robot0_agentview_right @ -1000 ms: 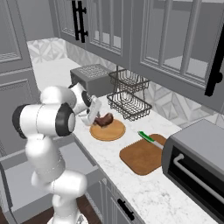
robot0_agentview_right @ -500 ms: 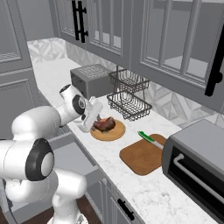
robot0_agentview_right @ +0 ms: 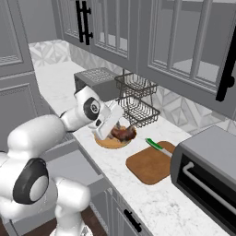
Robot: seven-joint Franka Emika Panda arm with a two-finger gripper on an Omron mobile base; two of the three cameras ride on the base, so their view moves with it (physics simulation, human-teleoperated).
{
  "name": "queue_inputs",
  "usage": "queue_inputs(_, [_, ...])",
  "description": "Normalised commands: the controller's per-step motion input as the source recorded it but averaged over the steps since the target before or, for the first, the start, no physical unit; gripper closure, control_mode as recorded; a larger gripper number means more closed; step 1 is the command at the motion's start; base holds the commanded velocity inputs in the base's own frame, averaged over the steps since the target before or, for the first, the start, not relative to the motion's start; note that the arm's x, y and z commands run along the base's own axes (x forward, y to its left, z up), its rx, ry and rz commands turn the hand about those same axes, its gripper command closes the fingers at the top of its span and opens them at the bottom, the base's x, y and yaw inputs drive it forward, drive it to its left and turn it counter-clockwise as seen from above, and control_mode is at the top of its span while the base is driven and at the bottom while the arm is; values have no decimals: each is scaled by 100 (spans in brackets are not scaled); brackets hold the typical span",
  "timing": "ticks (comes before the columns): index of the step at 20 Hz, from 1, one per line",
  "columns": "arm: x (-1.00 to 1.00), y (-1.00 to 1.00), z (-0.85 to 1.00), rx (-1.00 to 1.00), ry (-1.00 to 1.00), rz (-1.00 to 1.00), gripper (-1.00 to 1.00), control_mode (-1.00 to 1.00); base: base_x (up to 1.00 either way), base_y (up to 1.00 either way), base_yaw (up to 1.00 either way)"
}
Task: Pick up the knife from the drawer and place it on the cutting board. Then place the meat from the plate to the cutting board.
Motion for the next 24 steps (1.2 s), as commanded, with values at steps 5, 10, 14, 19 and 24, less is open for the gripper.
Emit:
queue_inputs(5, [-11, -66, -29, 0, 0, -10, 100, -100, 0, 0, 0])
queue_inputs(10, [0, -50, -38, 0, 0, -1, 100, -100, 0, 0, 0])
queue_inputs(14, [0, -50, -37, 0, 0, 0, 100, -100, 0, 0, 0])
queue_inputs(19, [0, -47, -39, 0, 0, 0, 100, -100, 0, 0, 0])
queue_inputs(24, [7, -21, -30, 0, 0, 0, -100, -100, 0, 0, 0])
